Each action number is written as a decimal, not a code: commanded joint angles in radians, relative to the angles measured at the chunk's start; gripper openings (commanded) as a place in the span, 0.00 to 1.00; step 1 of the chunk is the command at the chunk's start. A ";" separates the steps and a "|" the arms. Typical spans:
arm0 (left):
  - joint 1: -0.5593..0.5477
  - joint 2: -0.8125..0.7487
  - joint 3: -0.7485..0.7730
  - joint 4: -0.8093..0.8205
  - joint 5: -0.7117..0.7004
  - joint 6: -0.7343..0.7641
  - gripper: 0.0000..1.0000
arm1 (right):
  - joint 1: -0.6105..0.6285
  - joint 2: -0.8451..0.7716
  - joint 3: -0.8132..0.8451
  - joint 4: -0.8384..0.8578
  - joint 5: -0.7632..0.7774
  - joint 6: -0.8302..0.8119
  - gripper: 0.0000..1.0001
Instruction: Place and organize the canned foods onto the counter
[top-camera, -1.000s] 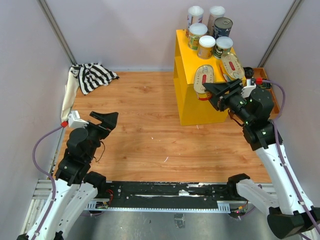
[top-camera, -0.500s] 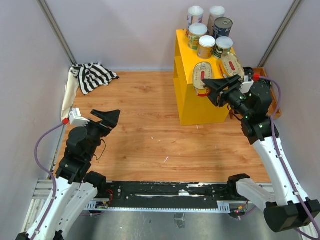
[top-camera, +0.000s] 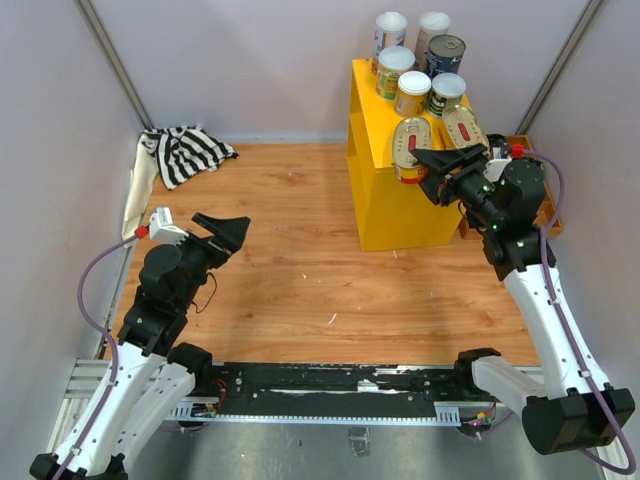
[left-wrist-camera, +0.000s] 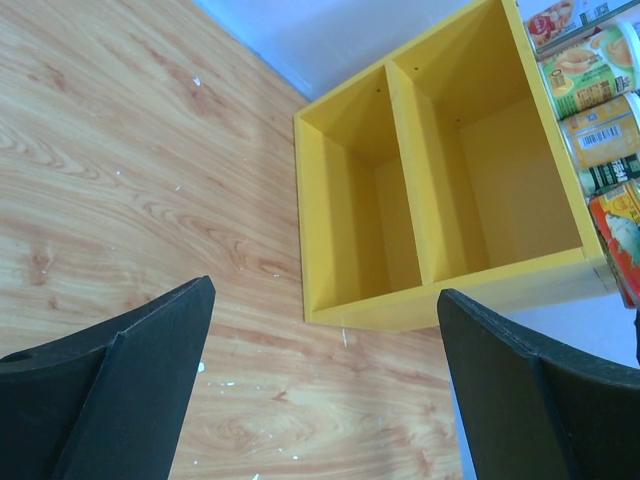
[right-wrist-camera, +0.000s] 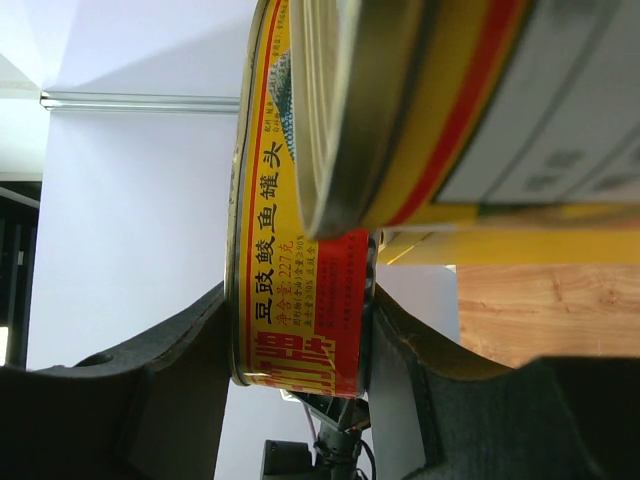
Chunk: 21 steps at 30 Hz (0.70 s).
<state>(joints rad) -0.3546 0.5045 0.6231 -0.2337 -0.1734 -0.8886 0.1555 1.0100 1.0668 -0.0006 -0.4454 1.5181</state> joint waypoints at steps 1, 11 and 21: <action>0.009 0.014 0.055 0.040 0.026 0.037 0.98 | -0.027 0.004 0.025 0.074 -0.019 0.019 0.37; 0.008 0.038 0.070 0.078 0.049 0.045 0.98 | -0.030 0.022 0.028 0.064 -0.024 0.005 0.61; 0.008 0.048 0.082 0.096 0.061 0.044 0.98 | -0.034 0.021 0.059 0.026 -0.017 -0.019 0.66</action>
<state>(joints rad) -0.3546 0.5503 0.6678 -0.1799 -0.1310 -0.8597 0.1413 1.0405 1.0714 0.0154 -0.4530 1.5173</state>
